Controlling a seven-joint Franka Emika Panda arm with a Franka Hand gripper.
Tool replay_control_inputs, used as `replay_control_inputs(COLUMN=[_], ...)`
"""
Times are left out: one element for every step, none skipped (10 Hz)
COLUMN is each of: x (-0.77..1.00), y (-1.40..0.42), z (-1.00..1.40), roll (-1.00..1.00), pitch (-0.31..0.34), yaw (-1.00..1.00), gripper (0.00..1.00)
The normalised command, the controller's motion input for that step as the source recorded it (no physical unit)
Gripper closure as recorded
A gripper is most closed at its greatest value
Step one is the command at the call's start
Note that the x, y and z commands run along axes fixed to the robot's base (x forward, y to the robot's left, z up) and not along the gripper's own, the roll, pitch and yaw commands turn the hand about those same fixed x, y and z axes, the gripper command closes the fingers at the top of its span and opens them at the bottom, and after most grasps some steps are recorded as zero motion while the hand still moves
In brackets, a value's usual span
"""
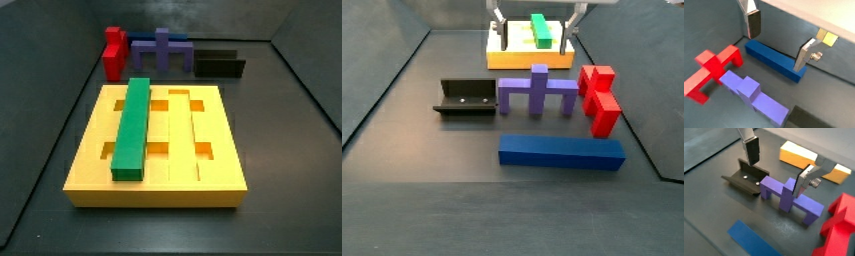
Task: Pick up the blue object. Move up. Move to above the board. Insert the blue object.
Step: Pick up the blue object.
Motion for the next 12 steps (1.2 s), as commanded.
replay_control_inputs(x=[0.13, 0.15, 0.15, 0.21, 0.22, 0.26, 0.23, 0.24, 0.27, 0.29, 0.26, 0.18], y=[0.02, 0.02, 0.07, 0.12, 0.15, 0.19, 0.25, 0.26, 0.25, 0.24, 0.22, 0.17], z=[-0.19, -0.19, -0.13, -0.18, -0.16, -0.18, -0.18, -0.19, -0.19, -0.19, -0.15, -0.11], roll=[-0.06, -0.07, -0.06, -0.07, -0.06, -0.03, -0.01, 0.0, -0.01, 0.0, -0.01, -0.02], pitch=[-0.024, -0.023, -0.05, -0.044, -0.047, -0.031, -0.026, 0.0, 0.0, 0.0, 0.0, 0.0], yaw=[-0.98, -0.97, -0.93, -0.87, -0.87, -0.84, -0.8, -0.78, -0.79, -0.79, -0.81, -0.85], gripper=[0.0, 0.0, 0.0, 0.0, 0.0, 0.0, 0.0, 0.0, 0.0, 0.0, 0.0, 0.0])
